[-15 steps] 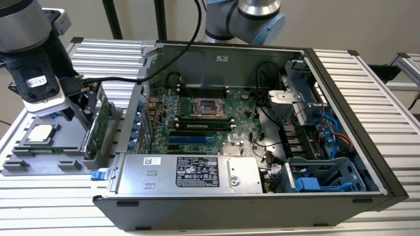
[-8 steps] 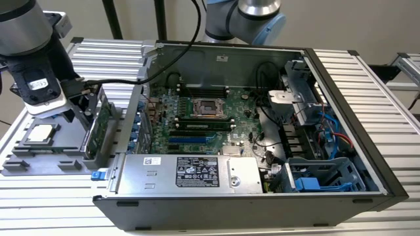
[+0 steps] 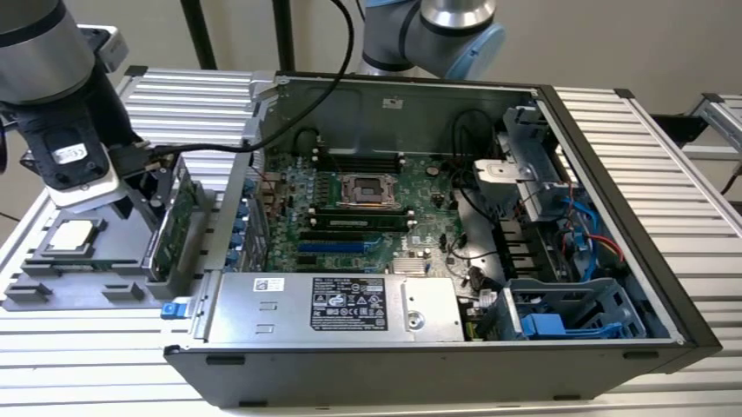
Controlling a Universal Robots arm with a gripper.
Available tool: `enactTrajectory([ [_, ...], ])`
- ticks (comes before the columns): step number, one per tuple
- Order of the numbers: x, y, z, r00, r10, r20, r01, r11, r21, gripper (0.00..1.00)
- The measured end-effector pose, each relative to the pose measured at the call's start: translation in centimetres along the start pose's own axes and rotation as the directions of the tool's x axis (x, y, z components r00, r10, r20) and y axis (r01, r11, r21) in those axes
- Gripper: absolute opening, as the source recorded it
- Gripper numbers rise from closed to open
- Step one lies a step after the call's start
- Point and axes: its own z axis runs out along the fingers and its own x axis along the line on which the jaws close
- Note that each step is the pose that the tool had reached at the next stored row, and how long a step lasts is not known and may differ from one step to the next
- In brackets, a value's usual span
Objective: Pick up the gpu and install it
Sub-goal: 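Pick up the gpu and move the gpu toward the slot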
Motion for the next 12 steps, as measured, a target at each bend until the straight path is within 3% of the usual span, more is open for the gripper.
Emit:
enactTrajectory([
  [12,0.15,0.00,0.68,1.0000,0.000,-0.0001,0.000,1.0000,0.0000,1.00],
])
